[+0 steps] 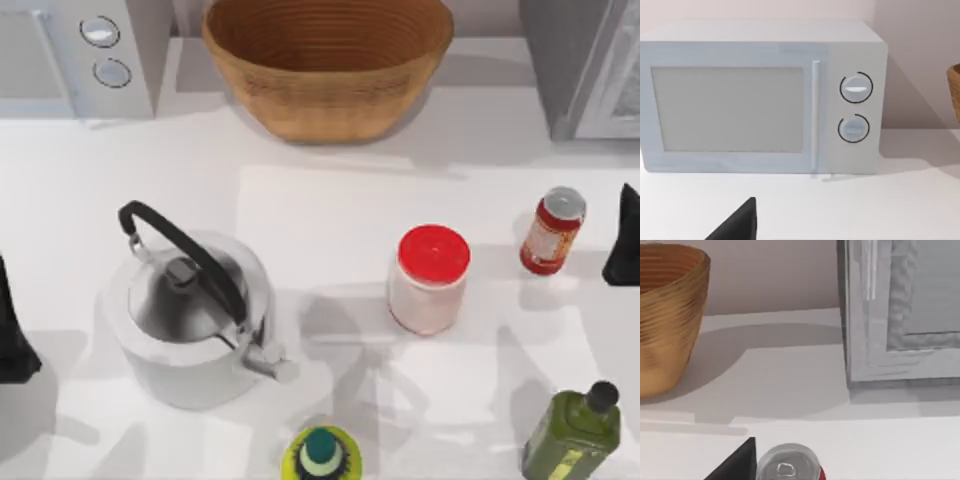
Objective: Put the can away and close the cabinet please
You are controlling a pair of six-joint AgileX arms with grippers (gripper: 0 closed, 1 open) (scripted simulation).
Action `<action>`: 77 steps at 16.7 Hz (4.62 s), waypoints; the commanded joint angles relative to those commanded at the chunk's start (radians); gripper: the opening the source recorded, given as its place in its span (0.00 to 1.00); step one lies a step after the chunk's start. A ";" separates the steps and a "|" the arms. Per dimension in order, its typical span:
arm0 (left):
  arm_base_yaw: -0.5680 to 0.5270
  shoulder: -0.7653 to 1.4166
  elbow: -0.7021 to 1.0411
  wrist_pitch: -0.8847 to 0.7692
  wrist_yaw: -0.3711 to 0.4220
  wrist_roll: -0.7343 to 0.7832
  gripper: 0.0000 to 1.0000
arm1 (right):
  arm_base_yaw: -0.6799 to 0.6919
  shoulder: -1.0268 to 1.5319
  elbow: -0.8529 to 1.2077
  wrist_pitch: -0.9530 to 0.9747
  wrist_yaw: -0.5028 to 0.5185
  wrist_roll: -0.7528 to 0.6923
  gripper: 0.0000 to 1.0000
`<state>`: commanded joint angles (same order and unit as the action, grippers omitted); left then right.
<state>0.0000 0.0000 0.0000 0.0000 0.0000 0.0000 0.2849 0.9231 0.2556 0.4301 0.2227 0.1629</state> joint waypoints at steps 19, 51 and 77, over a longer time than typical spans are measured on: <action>0.000 0.000 0.000 0.000 0.000 0.000 1.00 | 0.165 0.737 0.145 0.252 0.193 0.089 1.00; 0.000 0.000 0.000 0.000 0.000 0.000 1.00 | 0.093 1.016 0.318 0.403 0.131 0.048 0.00; 0.000 0.000 0.000 0.000 0.000 0.000 1.00 | 0.092 0.529 0.575 -0.341 0.123 0.045 0.00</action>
<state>0.0000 0.0000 0.0000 0.0000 0.0000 0.0000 0.3771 1.4517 0.8303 0.0894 0.3459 0.2081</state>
